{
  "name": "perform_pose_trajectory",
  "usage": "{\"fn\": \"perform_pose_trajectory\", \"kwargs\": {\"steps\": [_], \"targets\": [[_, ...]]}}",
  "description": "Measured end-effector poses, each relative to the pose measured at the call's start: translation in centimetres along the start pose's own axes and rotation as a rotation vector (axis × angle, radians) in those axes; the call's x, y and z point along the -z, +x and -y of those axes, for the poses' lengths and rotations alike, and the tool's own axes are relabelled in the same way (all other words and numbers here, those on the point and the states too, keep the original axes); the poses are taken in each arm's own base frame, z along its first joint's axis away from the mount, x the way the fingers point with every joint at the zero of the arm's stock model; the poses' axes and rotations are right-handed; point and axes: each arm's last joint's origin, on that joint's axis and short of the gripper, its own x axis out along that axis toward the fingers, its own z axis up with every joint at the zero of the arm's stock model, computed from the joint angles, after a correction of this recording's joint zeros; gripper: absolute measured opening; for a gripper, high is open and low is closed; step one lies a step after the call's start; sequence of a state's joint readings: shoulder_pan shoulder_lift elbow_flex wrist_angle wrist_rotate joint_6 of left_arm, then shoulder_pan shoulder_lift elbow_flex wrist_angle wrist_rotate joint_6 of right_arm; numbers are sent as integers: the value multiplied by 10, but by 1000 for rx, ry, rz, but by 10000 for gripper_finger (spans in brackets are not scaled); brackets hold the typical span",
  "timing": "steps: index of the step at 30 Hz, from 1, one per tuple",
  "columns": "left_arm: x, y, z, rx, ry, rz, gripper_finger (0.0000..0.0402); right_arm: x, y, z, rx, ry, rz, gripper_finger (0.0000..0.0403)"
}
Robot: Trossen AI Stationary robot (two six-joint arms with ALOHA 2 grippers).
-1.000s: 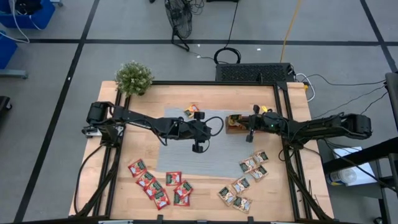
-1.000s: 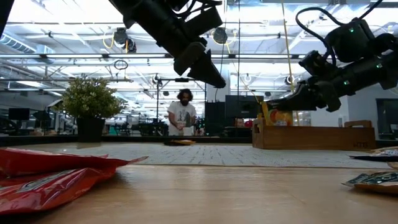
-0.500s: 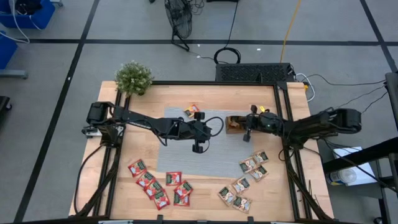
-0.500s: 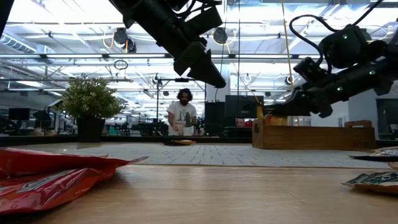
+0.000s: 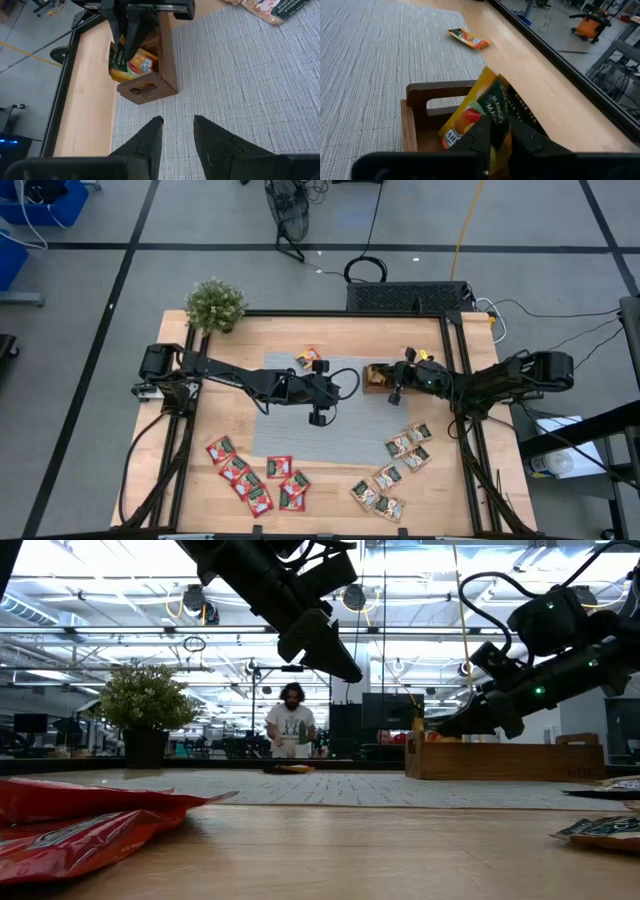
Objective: Pick & Place Tea
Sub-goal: Put the yellow tea bag into the left section of the wooden organizer
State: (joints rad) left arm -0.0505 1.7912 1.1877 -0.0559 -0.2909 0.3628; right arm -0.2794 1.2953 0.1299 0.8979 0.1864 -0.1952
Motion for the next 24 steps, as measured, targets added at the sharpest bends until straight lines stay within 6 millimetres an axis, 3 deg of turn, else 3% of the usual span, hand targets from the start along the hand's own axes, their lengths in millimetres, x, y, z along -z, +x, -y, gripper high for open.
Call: {"fn": "perform_pose_trajectory", "kwargs": {"steps": [13,16,19,24], "targets": [[1,0,1,5,-40,-15,118,-16,-8,5,21,59,119,142],[11,-1,2,-40,-19,-130,118,-22,-12,4,12,81,167,157],[26,-5,-3,-216,-8,-320,118,-29,-16,1,-9,84,213,165],[50,-4,-29,-380,-290,-451,118,-36,-22,-3,-36,83,270,169]]}}
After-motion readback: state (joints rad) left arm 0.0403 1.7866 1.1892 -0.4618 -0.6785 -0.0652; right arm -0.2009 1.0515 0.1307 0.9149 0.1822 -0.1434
